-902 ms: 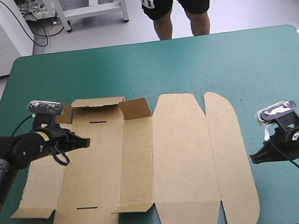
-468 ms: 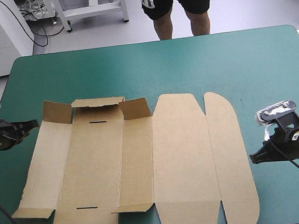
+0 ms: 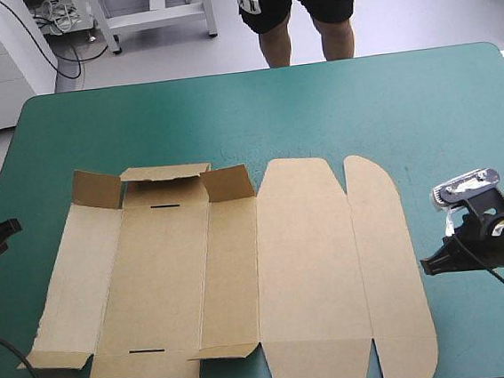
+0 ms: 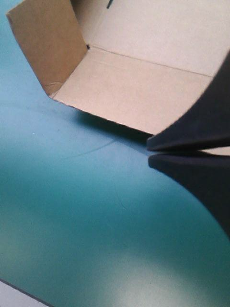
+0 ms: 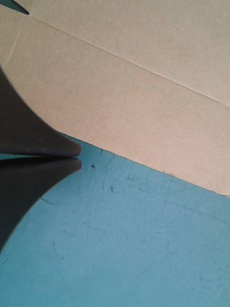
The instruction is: Fold the box
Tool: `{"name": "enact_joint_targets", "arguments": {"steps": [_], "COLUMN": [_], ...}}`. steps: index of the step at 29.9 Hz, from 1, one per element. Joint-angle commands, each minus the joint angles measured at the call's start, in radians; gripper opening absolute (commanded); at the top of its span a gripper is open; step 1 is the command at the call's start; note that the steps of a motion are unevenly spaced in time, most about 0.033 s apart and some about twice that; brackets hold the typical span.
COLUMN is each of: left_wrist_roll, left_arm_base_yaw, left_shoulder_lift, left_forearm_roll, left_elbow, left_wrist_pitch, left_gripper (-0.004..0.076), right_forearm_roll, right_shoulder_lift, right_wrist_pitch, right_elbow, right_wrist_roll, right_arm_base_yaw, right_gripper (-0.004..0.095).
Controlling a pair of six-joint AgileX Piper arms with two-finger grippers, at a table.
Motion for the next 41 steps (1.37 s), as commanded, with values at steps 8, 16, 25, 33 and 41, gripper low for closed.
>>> {"name": "enact_joint_targets", "arguments": {"steps": [8, 16, 25, 33, 41], "left_wrist_roll": [0.042, 0.042, 0.019, 0.004, 0.098], "left_arm_base_yaw": [0.001, 0.001, 0.001, 0.001, 0.001], "left_shoulder_lift": [-0.006, -0.004, -0.004, -0.004, -0.002], "left_forearm_roll": [0.068, 0.064, 0.052, 0.052, 0.013], "left_elbow": [-0.035, -0.035, -0.035, -0.032, 0.107], "left_wrist_pitch": [-0.004, -0.004, -0.009, 0.007, -0.044], "left_gripper": [-0.0001, 0.0064, 0.0691, 0.0688, 0.0686], "right_forearm_roll": [0.016, 0.016, 0.016, 0.016, 0.016], "right_shoulder_lift": [-0.009, -0.009, -0.009, -0.009, -0.009], "right_wrist_pitch": [-0.04, -0.04, -0.04, -0.04, -0.038], "right_elbow": [-0.024, -0.024, -0.024, -0.024, -0.024], "right_wrist_roll": [-0.003, -0.003, -0.005, -0.005, -0.005], "right_arm_base_yaw": [-0.005, -0.005, -0.005, -0.005, -0.005], "right_gripper": [-0.0016, -0.0016, -0.0016, -0.0016, -0.0016]}}
